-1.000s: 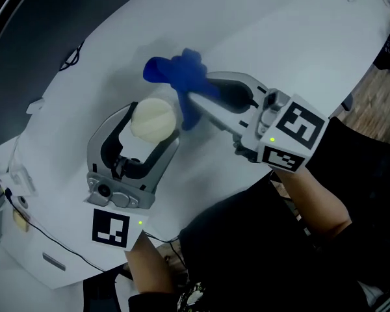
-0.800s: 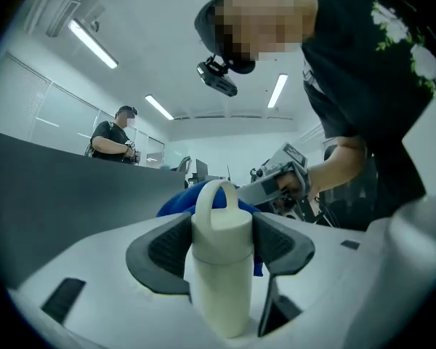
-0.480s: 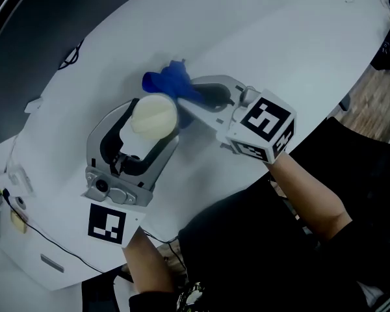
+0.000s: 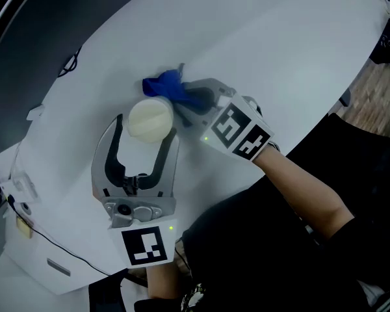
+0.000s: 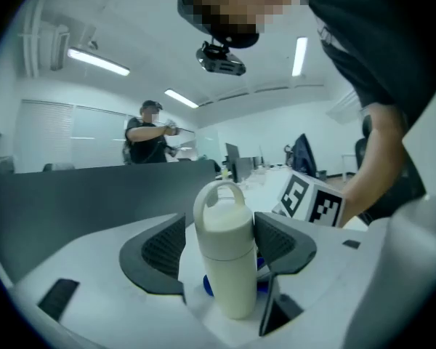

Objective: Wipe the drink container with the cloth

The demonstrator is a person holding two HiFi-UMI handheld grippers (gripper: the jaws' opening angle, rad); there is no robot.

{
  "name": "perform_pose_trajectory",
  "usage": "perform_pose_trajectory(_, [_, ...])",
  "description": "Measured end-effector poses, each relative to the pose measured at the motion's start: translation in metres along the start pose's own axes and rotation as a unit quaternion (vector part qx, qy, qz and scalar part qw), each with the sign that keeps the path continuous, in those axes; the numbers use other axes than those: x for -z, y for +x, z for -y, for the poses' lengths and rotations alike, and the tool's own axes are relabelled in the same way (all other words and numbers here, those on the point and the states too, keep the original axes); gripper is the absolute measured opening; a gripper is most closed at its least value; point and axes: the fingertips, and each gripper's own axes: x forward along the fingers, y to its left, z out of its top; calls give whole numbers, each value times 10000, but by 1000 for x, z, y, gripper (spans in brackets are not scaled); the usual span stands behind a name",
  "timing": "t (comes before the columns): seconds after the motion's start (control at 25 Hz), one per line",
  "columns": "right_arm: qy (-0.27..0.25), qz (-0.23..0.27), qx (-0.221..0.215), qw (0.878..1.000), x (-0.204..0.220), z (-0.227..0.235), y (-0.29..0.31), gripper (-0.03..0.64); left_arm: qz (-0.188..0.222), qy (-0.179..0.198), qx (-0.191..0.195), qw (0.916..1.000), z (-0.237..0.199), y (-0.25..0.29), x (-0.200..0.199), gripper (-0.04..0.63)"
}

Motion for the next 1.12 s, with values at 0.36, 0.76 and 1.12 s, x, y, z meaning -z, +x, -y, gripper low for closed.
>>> perform_pose_trajectory(0.36, [65,141,332,9993,-1,-1,-2,51,77,-580,-905,9942,0,6,5,256])
perform_pose_trajectory(0.76, [1452,2510,-554,9554,-100,-6,-101,63,724,-129,1924,9786,4,3,3,253])
perform_pose_trajectory(1.12, [1441,1919,-378,9700,-65,-3,-58,51,885,-515,1880,9768,4,4,4,255])
